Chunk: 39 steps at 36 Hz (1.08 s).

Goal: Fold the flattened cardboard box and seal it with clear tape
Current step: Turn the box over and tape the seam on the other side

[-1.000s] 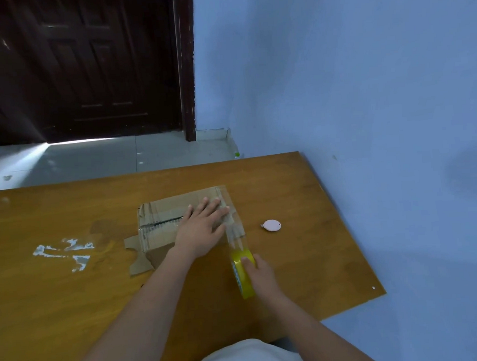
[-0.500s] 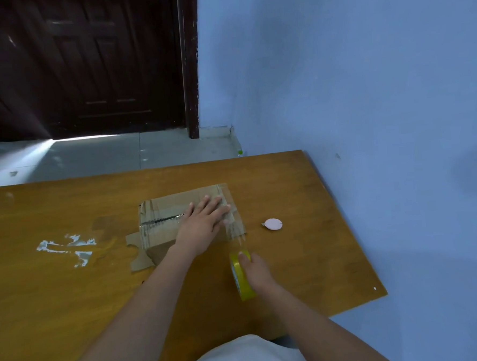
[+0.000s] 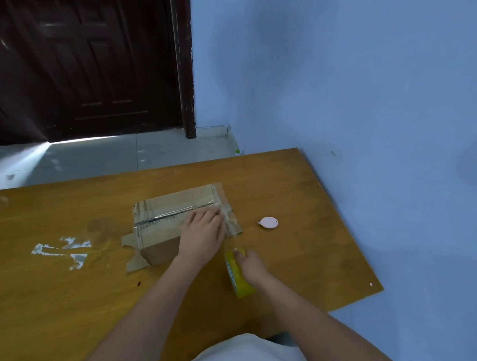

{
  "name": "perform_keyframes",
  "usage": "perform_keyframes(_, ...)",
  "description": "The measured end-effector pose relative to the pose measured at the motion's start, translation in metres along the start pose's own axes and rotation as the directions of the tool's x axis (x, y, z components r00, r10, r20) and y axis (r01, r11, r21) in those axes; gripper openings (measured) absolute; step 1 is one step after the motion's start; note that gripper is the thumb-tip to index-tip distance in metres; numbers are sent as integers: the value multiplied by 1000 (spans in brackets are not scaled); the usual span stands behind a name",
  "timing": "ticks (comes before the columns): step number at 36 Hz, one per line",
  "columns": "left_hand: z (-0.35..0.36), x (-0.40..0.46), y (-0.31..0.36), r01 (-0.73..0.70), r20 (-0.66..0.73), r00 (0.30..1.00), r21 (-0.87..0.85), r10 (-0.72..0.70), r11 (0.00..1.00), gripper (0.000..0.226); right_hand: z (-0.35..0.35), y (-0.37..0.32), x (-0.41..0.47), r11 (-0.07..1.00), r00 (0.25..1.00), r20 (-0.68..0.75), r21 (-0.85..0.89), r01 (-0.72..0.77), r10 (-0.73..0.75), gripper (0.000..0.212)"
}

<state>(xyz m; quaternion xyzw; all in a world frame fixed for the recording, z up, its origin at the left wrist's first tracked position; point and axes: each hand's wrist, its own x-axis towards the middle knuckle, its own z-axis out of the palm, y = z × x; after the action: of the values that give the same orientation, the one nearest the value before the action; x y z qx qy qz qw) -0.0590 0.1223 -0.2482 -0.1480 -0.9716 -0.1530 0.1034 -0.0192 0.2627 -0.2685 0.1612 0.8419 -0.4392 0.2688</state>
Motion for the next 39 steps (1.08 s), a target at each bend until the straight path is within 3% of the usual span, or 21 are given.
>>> perform_keyframes(3,1,-9,10,23,157,987,95,-38,995,61,2,0,1,1000,1000,13,14,-23,22,52)
perform_keyframes(6,4,-16,17,22,305,949,197,-83,980,91,1,3,0,1000,1000,2,22,-14,14,40)
perform_keyframes(17,-1,-13,20,-62,420,904,297,-73,953,112,-2,8,6,983,1000,18,184,-7,3,52)
perform_keyframes(28,0,-12,25,6,424,895,302,-140,953,118,-8,-1,3,962,991,135,270,-35,-2,60)
perform_keyframes(31,0,-10,27,22,418,896,299,-151,954,122,-15,5,9,985,995,100,167,-29,12,64)
perform_keyframes(33,0,-9,27,18,424,892,308,-154,951,123,-24,14,20,1000,1000,-14,26,4,-4,67)
perform_keyframes(36,0,-9,26,13,427,891,318,-156,948,123,-44,23,42,992,975,-219,-128,12,-40,51)
perform_keyframes(39,0,-9,27,17,428,890,315,-158,949,122,-67,23,66,931,942,-306,-365,16,-136,41)
